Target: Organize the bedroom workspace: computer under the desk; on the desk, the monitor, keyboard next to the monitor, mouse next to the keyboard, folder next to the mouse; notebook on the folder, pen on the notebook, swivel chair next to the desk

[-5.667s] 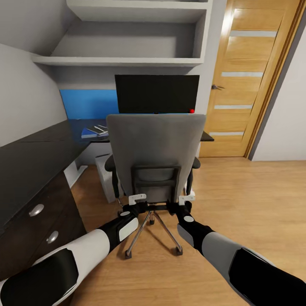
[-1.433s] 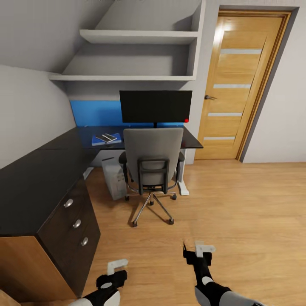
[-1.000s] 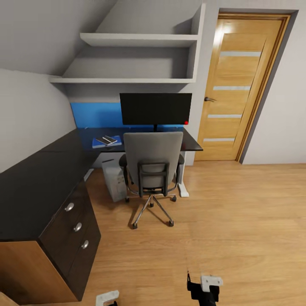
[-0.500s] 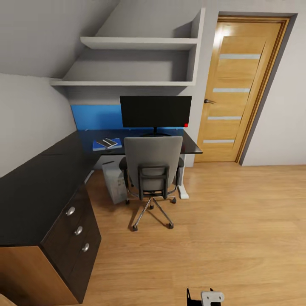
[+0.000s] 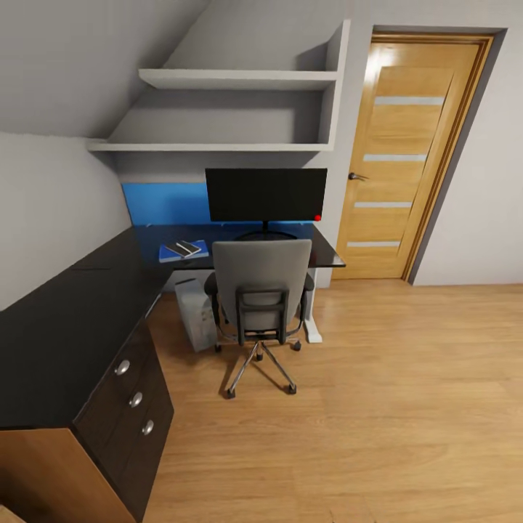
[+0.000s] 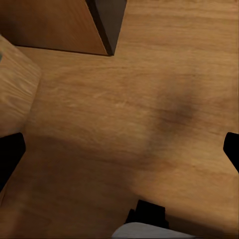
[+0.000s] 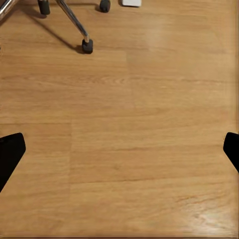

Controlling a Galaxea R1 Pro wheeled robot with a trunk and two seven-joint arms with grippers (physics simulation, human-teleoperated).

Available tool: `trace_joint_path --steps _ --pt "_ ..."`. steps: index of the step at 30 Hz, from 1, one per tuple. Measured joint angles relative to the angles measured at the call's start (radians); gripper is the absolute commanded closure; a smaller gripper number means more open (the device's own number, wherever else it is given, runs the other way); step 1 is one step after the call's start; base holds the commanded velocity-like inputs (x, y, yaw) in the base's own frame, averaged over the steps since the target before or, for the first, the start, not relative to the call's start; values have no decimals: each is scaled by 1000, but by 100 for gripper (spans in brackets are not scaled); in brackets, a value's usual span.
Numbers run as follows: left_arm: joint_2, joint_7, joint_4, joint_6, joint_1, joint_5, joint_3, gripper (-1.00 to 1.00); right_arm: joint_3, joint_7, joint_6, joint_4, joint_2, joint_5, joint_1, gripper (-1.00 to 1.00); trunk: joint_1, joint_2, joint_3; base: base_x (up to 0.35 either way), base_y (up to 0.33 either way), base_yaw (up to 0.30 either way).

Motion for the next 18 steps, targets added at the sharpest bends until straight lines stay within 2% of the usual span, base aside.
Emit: trace_joint_path --steps 2,3,7,13,18 --pt "0 0 0 -33 14 0 0 -100 0 0 -46 1 -1 0 26 -100 -8 14 6 0 0 0" --pt "-2 0 0 -68 28 0 0 -100 -1 0 -100 2 -1 -1 49 -100 -12 21 9 0 0 0" --pt "-5 -1 0 -160 66 0 -2 -100 2 0 -217 3 1 0 107 -100 -27 49 22 0 0 0" --pt "-9 0 0 -202 87 -2 -4 -100 2 0 -234 2 6 0 132 -100 -50 91 41 0 0 0" --pt "-10 1 -1 -212 92 -1 -3 -100 0 2 -234 1 7 -1 137 -100 -69 126 56 0 0 0"
